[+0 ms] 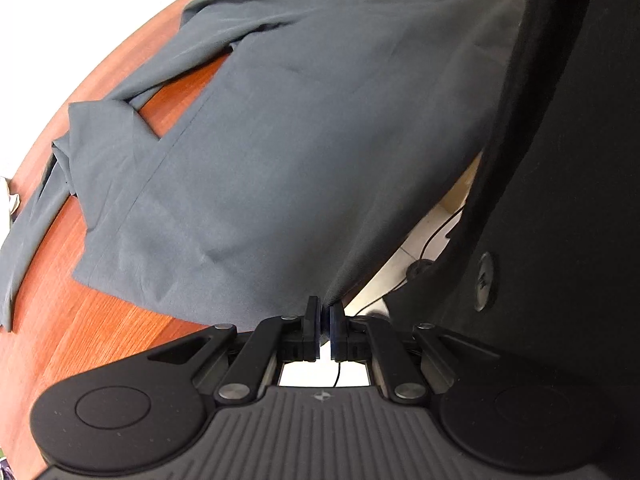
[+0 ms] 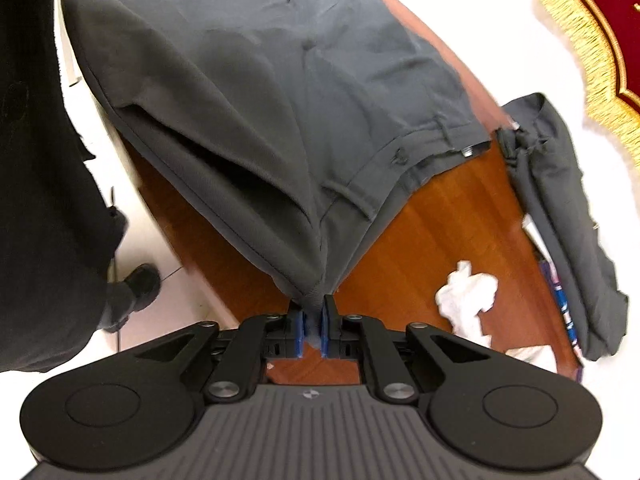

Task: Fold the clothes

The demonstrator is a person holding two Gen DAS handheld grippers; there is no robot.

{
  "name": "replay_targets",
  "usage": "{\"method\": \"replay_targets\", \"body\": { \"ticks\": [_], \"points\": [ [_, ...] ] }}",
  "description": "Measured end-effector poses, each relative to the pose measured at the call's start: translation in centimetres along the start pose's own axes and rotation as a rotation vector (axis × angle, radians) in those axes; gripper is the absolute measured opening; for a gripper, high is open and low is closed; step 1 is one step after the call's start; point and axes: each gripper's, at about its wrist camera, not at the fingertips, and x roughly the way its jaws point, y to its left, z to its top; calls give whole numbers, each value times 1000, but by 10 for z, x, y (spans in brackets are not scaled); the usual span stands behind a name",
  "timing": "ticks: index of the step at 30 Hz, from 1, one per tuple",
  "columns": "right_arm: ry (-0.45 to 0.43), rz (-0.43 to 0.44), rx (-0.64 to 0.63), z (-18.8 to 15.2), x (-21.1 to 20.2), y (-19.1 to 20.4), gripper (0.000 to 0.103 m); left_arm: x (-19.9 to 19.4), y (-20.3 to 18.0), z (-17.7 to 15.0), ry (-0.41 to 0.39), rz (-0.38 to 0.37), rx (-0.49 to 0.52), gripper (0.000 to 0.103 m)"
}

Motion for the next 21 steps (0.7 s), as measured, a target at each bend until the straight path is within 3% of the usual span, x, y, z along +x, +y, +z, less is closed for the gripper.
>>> {"method": "replay_targets", "body": {
  "ticks": [3, 5, 10, 14, 17, 19, 21],
  "points": [
    [23, 105, 15, -1, -8, -4, 31, 1, 4, -1, 16, 19, -3, 5],
    [6, 172, 66, 2, -22, -11, 32, 0, 7, -2, 20, 33, -15, 5],
    [-88, 182, 146, 21, -30, -17, 32, -3, 15, -1, 28, 66, -41, 6],
    [-40, 232, 124, 36, -3, -12, 32, -8, 24, 0, 27, 88, -69, 8],
    [-25, 240, 101, 39, 7, -10, 32, -14, 35, 0, 16, 101, -109, 18],
    [-31, 238, 105, 42, 5, -10, 32, -22, 49, -2, 9, 109, -181, 32],
    [-35, 236, 123, 48, 1, -13, 32, -29, 60, -3, 2, 107, -243, 35]
  ]
}}
